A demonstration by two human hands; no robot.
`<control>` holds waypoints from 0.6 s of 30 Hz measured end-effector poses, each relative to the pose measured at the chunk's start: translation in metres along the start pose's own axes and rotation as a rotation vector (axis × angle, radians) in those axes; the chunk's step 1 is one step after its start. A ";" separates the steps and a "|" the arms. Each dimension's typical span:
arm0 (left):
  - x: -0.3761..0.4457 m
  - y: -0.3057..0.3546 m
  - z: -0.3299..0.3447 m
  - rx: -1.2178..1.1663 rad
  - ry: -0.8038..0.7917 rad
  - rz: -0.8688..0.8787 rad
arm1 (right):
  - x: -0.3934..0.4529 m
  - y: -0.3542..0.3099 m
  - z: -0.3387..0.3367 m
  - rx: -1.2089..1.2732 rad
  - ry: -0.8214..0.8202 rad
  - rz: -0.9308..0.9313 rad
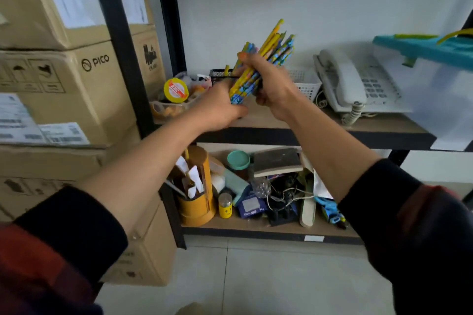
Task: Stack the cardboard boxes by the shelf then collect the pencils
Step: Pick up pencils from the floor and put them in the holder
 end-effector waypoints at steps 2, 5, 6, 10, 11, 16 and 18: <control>0.018 0.001 -0.011 0.040 0.015 0.031 | 0.010 -0.012 -0.003 0.102 0.082 -0.028; 0.038 0.007 -0.024 0.037 0.077 0.149 | 0.026 -0.027 -0.007 0.247 0.209 -0.120; 0.041 0.009 -0.029 0.001 0.105 0.207 | 0.031 -0.031 -0.009 0.262 0.246 -0.154; 0.043 -0.004 -0.060 -0.024 0.342 0.404 | 0.048 -0.044 -0.011 0.305 0.378 -0.237; 0.042 -0.009 -0.066 0.022 0.394 0.429 | 0.049 -0.045 -0.012 0.310 0.410 -0.238; 0.052 -0.047 -0.076 0.220 0.320 0.184 | 0.059 -0.041 -0.009 0.285 0.545 -0.186; 0.051 -0.054 -0.074 0.244 0.237 0.119 | 0.060 -0.040 -0.006 0.241 0.579 -0.182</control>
Point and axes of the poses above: each hand's wrist, its own x-axis towards the middle knuckle, its own z-axis out of the palm, y = z × x, the point moved 7 cm from there along x, towards the middle knuckle, and after that the axes turned 5 degrees about -x, right-handed, at the moved point
